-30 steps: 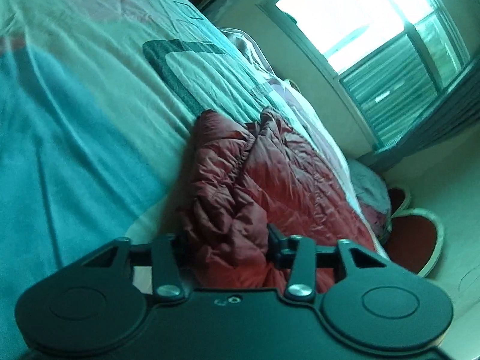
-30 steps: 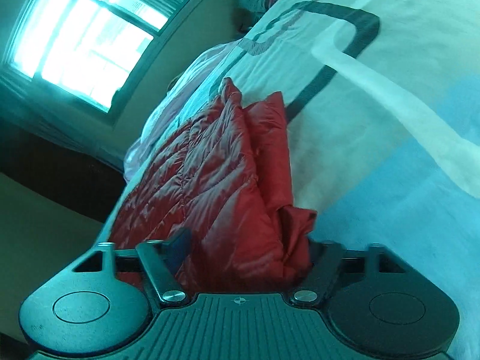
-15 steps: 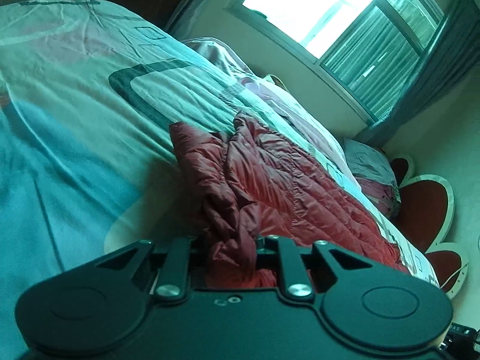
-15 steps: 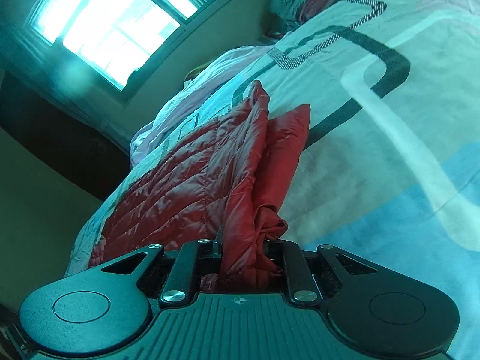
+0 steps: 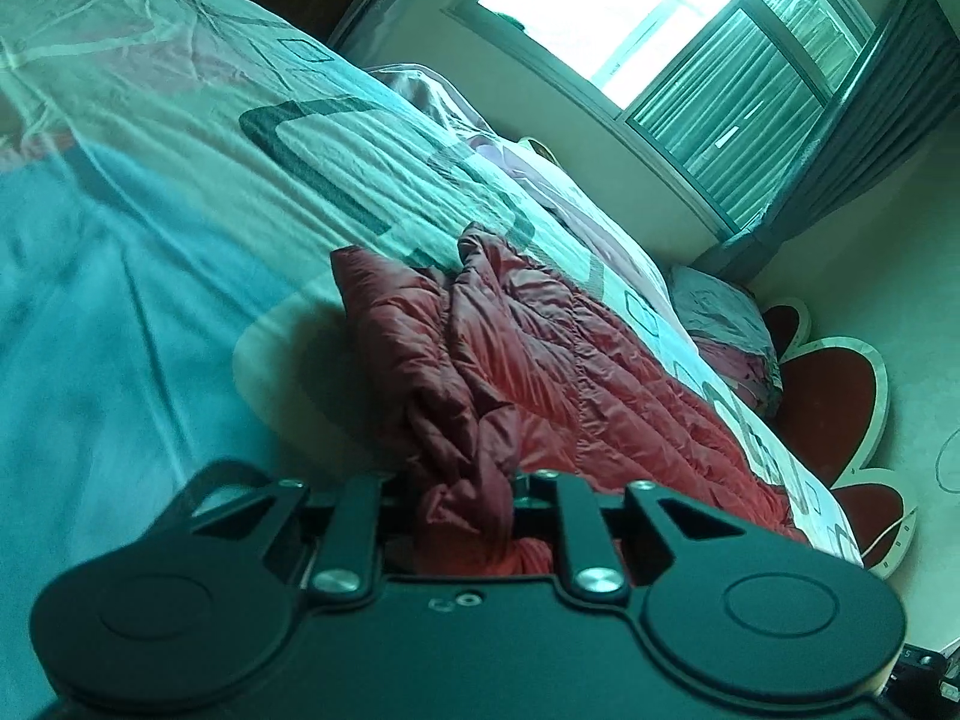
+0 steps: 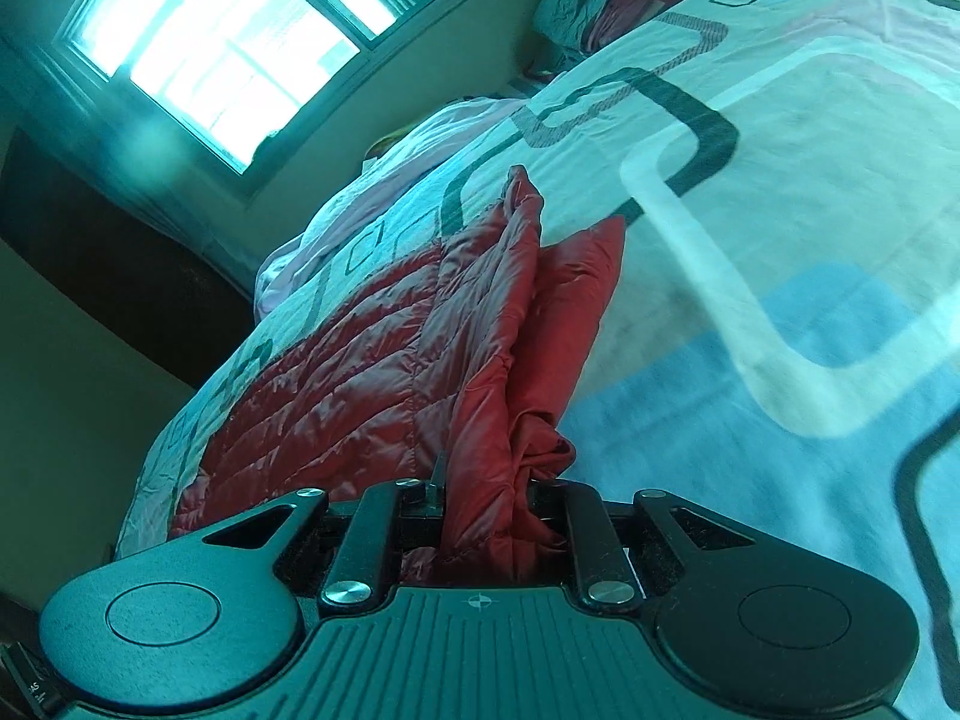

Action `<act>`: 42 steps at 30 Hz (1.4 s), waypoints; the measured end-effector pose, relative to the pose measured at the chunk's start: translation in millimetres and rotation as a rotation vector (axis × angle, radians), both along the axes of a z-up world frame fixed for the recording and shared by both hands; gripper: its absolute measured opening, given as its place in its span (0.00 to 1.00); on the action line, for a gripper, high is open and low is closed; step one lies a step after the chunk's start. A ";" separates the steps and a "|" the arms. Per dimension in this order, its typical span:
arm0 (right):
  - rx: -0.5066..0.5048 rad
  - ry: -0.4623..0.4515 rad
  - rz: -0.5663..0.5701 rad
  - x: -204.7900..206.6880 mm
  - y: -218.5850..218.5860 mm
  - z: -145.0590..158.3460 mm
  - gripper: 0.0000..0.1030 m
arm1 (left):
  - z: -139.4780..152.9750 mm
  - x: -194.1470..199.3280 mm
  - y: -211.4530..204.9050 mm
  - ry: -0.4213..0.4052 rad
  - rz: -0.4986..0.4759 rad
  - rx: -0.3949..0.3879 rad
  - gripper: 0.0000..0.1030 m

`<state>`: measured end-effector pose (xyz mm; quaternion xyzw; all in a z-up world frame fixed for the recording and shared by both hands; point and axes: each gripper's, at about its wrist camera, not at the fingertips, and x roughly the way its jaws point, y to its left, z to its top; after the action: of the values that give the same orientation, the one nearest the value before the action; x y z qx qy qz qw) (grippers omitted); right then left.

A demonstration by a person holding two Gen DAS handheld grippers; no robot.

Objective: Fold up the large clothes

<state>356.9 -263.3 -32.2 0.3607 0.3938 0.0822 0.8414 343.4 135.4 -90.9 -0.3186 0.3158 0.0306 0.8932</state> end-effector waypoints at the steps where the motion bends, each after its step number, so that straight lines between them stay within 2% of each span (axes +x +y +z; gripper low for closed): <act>1: 0.000 0.000 0.000 -2.3 -1.0 0.9 0.14 | -0.3 -3.2 -0.9 0.000 0.000 -0.003 0.17; 21: 0.017 0.015 -0.009 -74.3 -24.3 -0.8 0.14 | -7.7 -64.2 -12.7 0.016 -0.018 -0.011 0.17; 37: 0.027 0.024 -0.023 -118.1 -33.3 -2.4 0.14 | -15.1 -115.9 -14.2 0.002 -0.026 -0.038 0.17; 42: 0.038 0.035 -0.032 -119.1 -40.2 -9.3 0.15 | -21.1 -132.3 -23.2 0.004 -0.031 -0.022 0.17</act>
<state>237.8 -303.5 -41.5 0.3842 0.4012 0.0700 0.8286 211.1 112.2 -112.0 -0.3235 0.3227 0.0139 0.8894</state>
